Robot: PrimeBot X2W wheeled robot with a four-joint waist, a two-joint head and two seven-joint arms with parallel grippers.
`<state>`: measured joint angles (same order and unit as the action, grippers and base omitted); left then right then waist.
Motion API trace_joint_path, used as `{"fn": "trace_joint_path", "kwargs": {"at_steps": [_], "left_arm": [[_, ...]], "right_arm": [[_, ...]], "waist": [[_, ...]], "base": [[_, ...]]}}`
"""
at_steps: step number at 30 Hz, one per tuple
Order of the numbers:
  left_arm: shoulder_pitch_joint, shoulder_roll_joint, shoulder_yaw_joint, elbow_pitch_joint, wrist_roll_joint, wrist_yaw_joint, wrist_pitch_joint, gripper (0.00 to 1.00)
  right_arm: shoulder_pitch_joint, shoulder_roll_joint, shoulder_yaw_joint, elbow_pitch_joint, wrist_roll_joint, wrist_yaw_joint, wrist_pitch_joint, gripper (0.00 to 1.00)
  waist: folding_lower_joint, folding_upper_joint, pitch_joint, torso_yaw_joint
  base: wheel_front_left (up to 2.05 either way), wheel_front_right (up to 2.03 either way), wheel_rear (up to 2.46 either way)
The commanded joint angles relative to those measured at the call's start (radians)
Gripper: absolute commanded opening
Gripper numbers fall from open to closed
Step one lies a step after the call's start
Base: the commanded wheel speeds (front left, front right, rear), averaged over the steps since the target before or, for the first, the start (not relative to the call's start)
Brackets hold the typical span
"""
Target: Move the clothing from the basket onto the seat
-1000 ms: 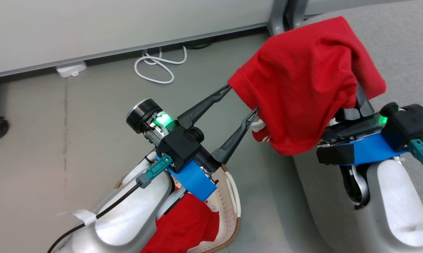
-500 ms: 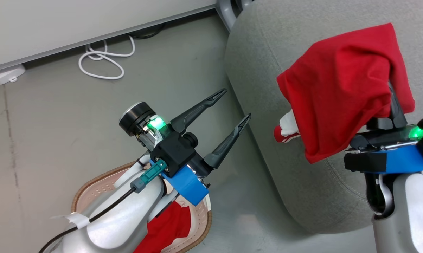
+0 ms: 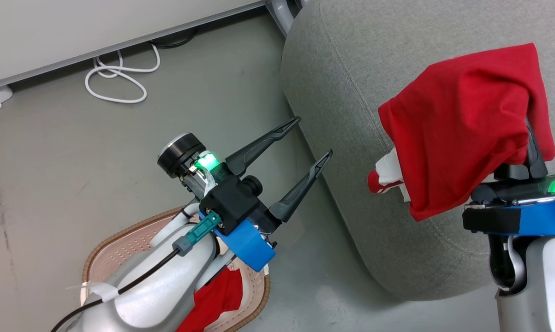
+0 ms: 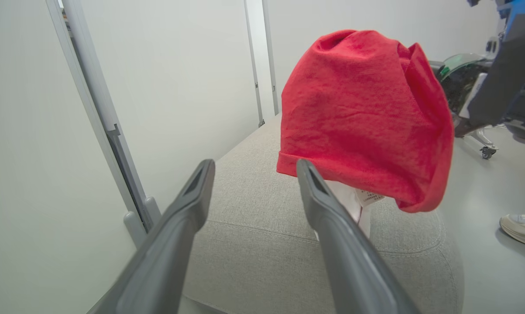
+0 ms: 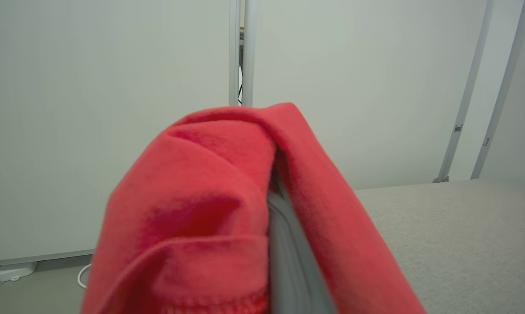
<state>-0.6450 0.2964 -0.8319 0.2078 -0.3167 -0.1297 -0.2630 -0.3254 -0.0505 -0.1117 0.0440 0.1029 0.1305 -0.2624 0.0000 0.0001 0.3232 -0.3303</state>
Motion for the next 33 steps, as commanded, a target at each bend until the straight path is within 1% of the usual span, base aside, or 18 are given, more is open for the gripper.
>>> {"fn": "trace_joint_path", "kwargs": {"at_steps": [1, 6, 11, 16, 17, 20, 23, 26, 29, 33], "left_arm": [[-0.007, 0.001, 0.007, -0.005, 0.008, -0.001, -0.003, 1.00], [-0.028, 0.010, 0.018, -0.020, 0.020, -0.001, -0.003, 1.00], [-0.066, 0.022, 0.017, -0.038, 0.032, -0.001, -0.003, 1.00], [-0.114, 0.039, 0.005, -0.056, 0.037, -0.001, -0.003, 1.00], [-0.114, 0.039, 0.005, -0.056, 0.037, -0.001, -0.003, 1.00], [-0.145, 0.050, -0.001, -0.067, 0.039, -0.001, -0.003, 1.00], [-0.177, 0.062, -0.012, -0.077, 0.044, -0.001, -0.003, 1.00], [-0.210, 0.074, -0.024, -0.087, 0.044, -0.001, -0.003, 1.00], [-0.236, 0.084, -0.033, -0.094, 0.041, -0.001, -0.003, 1.00], [-0.255, 0.093, -0.039, -0.098, 0.040, -0.001, -0.003, 1.00]], "right_arm": [[-0.023, 0.000, 0.003, -0.010, -0.005, 0.000, -0.004, 0.00], [-0.136, 0.000, -0.011, -0.040, -0.046, 0.000, -0.004, 0.00], [-0.304, -0.003, -0.066, -0.078, -0.101, 0.000, -0.004, 0.00], [-0.477, -0.060, -0.144, -0.084, -0.127, 0.000, -0.004, 0.00], [-0.477, -0.060, -0.144, -0.084, -0.127, 0.000, -0.004, 0.00], [-0.572, -0.115, -0.199, -0.066, -0.132, 0.000, -0.004, 0.00], [-0.656, -0.163, -0.258, -0.031, -0.113, 0.000, -0.004, 0.00], [-0.713, -0.205, -0.304, 0.031, -0.113, 0.000, -0.004, 0.00], [-0.754, -0.235, -0.343, 0.123, -0.110, 0.000, -0.004, 0.00], [-0.753, -0.268, -0.375, 0.269, -0.146, 0.000, -0.004, 0.00]], "waist": [[0.0000, -0.0001, 0.006, 0.005], [0.0000, -0.0001, 0.049, 0.016], [0.0000, -0.0001, 0.130, 0.035], [0.0000, -0.0001, 0.233, 0.063], [0.0000, -0.0001, 0.233, 0.063], [0.0000, -0.0001, 0.299, 0.079], [0.0000, -0.0001, 0.360, 0.095], [0.0000, -0.0001, 0.412, 0.109], [0.0000, -0.0001, 0.459, 0.122], [0.0000, -0.0001, 0.499, 0.135]], "base": [[0.00, 0.00, 0.00], [0.00, 0.00, 0.00], [0.00, 0.00, 0.00], [0.00, 0.00, 0.00], [0.00, 0.00, 0.00], [0.00, 0.00, 0.00], [0.00, 0.00, 0.00], [0.00, 0.00, 0.00], [0.00, 0.00, 0.00], [0.00, 0.00, 0.00]]}}
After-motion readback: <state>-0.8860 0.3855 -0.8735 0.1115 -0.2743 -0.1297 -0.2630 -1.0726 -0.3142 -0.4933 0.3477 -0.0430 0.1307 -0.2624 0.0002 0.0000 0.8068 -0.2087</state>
